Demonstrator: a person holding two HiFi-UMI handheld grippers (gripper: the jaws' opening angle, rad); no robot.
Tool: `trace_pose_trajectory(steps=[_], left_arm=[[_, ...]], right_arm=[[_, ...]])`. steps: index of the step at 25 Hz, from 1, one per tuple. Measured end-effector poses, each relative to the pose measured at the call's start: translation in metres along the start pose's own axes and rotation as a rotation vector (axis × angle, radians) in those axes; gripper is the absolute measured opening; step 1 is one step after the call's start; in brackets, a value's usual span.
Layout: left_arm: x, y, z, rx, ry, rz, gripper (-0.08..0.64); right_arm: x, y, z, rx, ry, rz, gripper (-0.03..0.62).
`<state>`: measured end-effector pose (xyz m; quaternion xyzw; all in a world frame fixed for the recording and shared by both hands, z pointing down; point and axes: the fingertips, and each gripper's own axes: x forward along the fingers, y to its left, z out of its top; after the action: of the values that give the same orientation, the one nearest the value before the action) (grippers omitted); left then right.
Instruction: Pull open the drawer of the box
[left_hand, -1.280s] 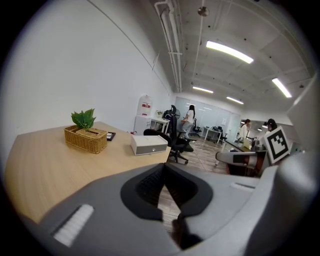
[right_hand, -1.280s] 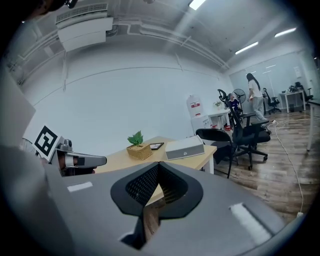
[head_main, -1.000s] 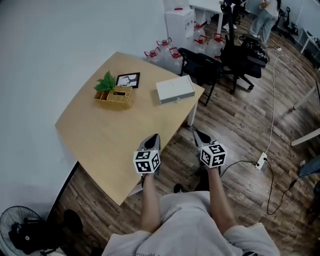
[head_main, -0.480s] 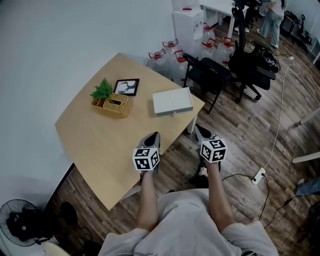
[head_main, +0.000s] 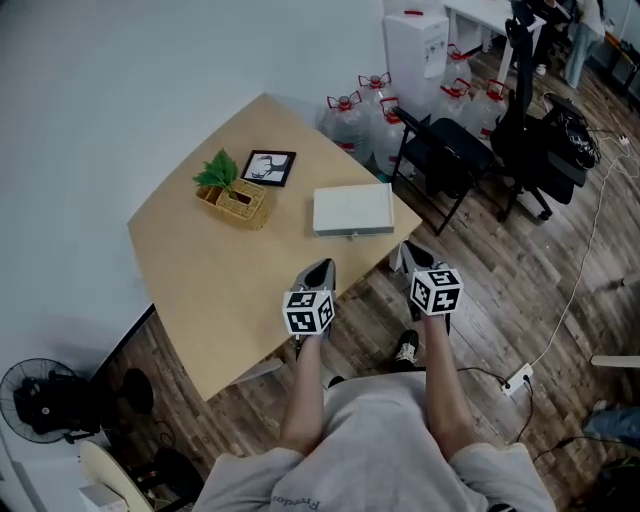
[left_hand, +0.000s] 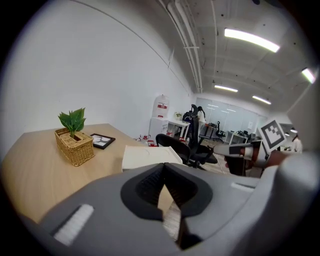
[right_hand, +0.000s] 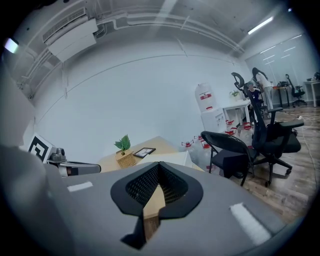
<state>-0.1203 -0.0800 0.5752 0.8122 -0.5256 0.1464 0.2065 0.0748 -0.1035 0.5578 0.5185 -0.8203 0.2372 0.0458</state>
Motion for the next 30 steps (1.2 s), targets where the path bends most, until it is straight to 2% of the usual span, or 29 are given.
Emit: trace_pose_trajectory(steps=[6, 10, 14, 17, 22, 26, 30], left_arm=[[0.014, -0.004, -0.02, -0.07, 0.009, 0.094, 0.054], [0.016, -0.017, -0.041, -0.096, 0.042, 0.109, 0.054], [0.016, -0.012, -0.05, -0.109, 0.061, 0.127, 0.054], [0.024, -0.005, -0.054, -0.123, 0.069, 0.126, 0.054], [0.051, 0.003, -0.058, -0.148, 0.107, 0.11, 0.054], [0.073, 0.0, -0.052, -0.145, 0.129, 0.09, 0.054], [0.091, 0.002, -0.051, -0.132, 0.152, 0.076, 0.054]], right_arm=[[0.009, -0.019, -0.011, -0.042, 0.06, 0.054, 0.002], [0.009, -0.034, -0.015, -0.036, 0.084, 0.062, 0.002], [0.015, -0.032, -0.022, -0.011, 0.085, 0.076, 0.002], [0.028, -0.027, -0.02, 0.012, 0.074, 0.104, 0.002], [0.045, -0.026, -0.013, -0.039, 0.09, 0.118, 0.002], [0.061, -0.036, 0.003, -0.043, 0.083, 0.116, 0.002], [0.083, -0.041, -0.003, -0.076, 0.136, 0.114, 0.002]])
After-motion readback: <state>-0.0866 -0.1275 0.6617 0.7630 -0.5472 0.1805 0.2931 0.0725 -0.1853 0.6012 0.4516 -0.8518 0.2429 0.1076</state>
